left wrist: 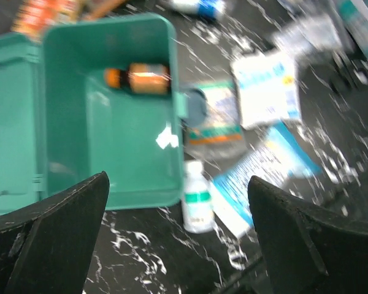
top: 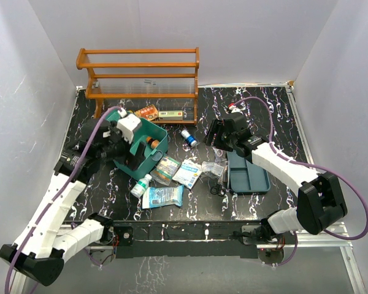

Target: Organize the medicine kit

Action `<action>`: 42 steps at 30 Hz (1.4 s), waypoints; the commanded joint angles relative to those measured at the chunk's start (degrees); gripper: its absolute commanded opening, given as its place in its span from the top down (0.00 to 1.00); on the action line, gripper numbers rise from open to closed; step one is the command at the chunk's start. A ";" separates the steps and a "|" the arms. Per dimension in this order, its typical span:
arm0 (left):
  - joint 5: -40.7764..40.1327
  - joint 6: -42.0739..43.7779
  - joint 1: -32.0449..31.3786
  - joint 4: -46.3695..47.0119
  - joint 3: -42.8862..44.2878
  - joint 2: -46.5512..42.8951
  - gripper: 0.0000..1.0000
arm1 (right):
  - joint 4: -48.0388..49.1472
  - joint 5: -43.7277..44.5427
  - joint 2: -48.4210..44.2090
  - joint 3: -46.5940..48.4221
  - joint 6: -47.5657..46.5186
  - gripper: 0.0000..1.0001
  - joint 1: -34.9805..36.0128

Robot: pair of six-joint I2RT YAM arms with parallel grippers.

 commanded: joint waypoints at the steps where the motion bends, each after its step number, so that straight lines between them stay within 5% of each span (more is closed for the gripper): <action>1: 17.92 9.09 -0.13 -9.15 -4.25 -2.70 0.06 | 2.11 1.13 -1.91 0.13 -1.07 0.39 0.17; 10: 15.09 14.03 -0.40 -6.59 -9.13 -2.68 0.15 | 2.18 2.17 -1.59 -0.01 0.16 0.39 0.22; 15: 10.23 9.61 -1.55 -0.71 -8.53 -1.62 0.23 | 2.16 3.00 -0.99 0.40 0.21 0.39 0.23; 21: -2.84 1.95 -11.60 -1.28 -3.61 3.74 0.35 | 2.29 3.58 -0.54 0.48 0.51 0.39 0.23; 29: -26.59 -13.34 -26.14 -1.89 -2.71 11.56 0.40 | 2.15 4.59 -0.23 0.15 0.19 0.39 0.22; 34: -40.60 -28.15 -33.02 -10.62 0.94 20.55 0.44 | 1.86 5.26 -0.23 -0.15 -0.23 0.39 0.17; 42: -48.30 -47.25 -39.23 -23.95 1.57 32.05 0.38 | 1.32 5.77 -0.16 -0.08 -1.68 0.39 0.22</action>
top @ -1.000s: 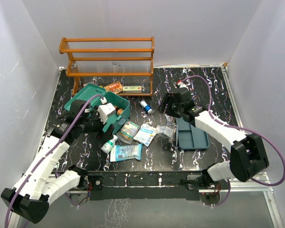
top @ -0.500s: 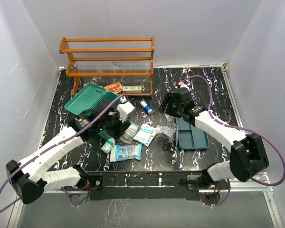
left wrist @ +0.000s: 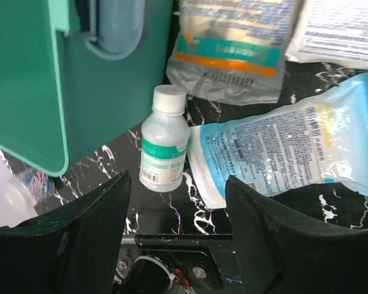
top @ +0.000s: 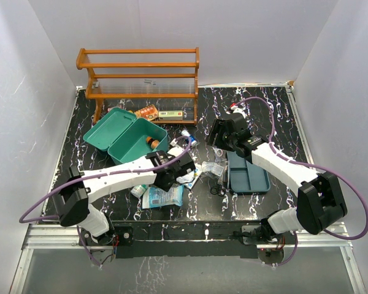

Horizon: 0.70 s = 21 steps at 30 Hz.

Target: Organize the medicine kit

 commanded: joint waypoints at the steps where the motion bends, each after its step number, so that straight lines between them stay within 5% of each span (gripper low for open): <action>1: -5.35 -10.47 -0.58 -7.05 -0.91 -0.59 0.38 | 1.33 1.55 -0.14 0.33 -1.95 0.39 0.22; 12: -0.36 -12.60 2.25 0.40 -10.52 -3.30 0.36 | 0.74 0.93 0.42 0.65 -2.89 0.39 0.24; 21: 3.40 -5.67 9.25 8.30 -12.21 -3.31 0.33 | 0.68 0.38 0.99 1.19 -2.80 0.39 0.22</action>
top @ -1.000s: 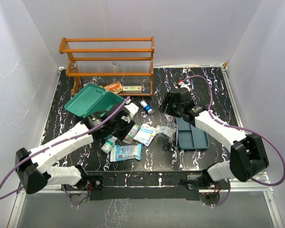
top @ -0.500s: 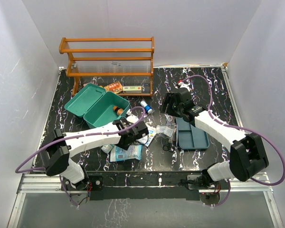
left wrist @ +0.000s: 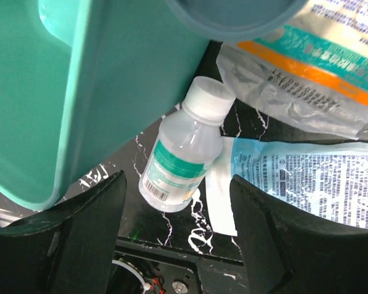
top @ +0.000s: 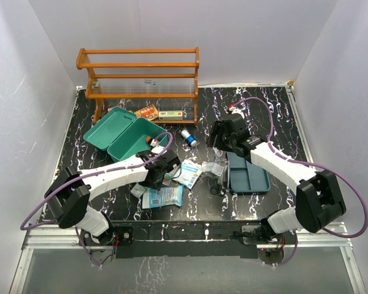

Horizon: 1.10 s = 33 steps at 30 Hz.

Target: Organize the medicine kit

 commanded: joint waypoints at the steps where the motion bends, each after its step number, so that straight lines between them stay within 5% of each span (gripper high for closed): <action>1: 2.85 3.96 1.79 5.00 -1.21 -1.37 0.33 | 1.76 0.08 0.26 1.33 -0.46 0.39 0.19; 12: 4.80 5.23 4.63 9.40 -3.62 -0.87 0.38 | 1.45 1.17 0.65 2.23 -0.35 0.39 0.23; 21: 3.97 0.33 1.95 10.53 -7.17 -3.19 0.54 | 1.01 1.60 -0.29 1.41 -0.09 0.39 0.24; 33: 3.86 0.73 -1.13 12.24 -8.05 -0.52 0.53 | 0.92 1.35 -0.77 0.77 -0.18 0.39 0.24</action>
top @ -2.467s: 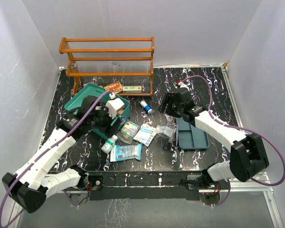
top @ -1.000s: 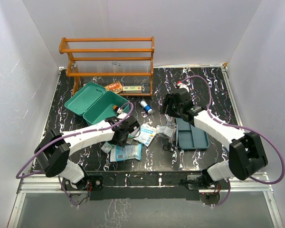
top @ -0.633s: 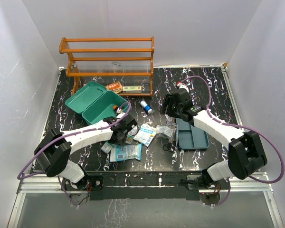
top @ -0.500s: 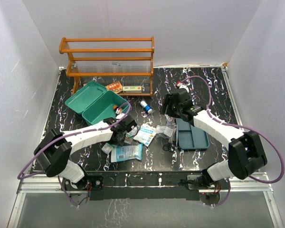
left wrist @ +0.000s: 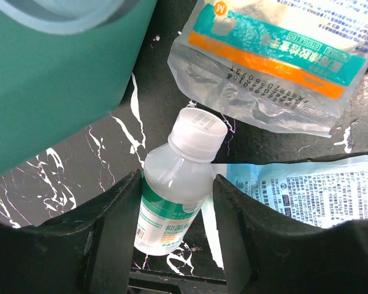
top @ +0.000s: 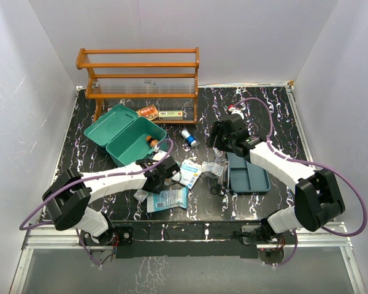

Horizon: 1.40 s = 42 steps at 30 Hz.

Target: Organize the medicine kit

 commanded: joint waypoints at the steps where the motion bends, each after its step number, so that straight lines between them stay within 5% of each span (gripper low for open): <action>1: 0.96 -1.41 -0.35 0.51 -0.84 1.30 0.53 | 1.15 1.05 -1.61 0.78 -0.18 0.39 0.22; 13: 1.43 -0.56 -0.39 0.27 0.49 4.59 0.50 | 1.20 1.16 -2.67 0.44 -0.31 0.39 0.21; 22: -0.71 0.76 -0.37 -1.14 3.92 3.13 0.67 | 1.44 1.42 -3.45 0.22 0.08 0.40 0.24; 34: 3.72 12.46 0.36 6.22 15.70 -6.95 0.66 | 1.83 2.31 -4.36 -0.03 0.79 0.40 0.22; 42: 3.95 15.19 8.12 7.84 30.01 -5.89 0.66 | 1.57 3.37 -4.01 0.59 0.79 0.39 0.21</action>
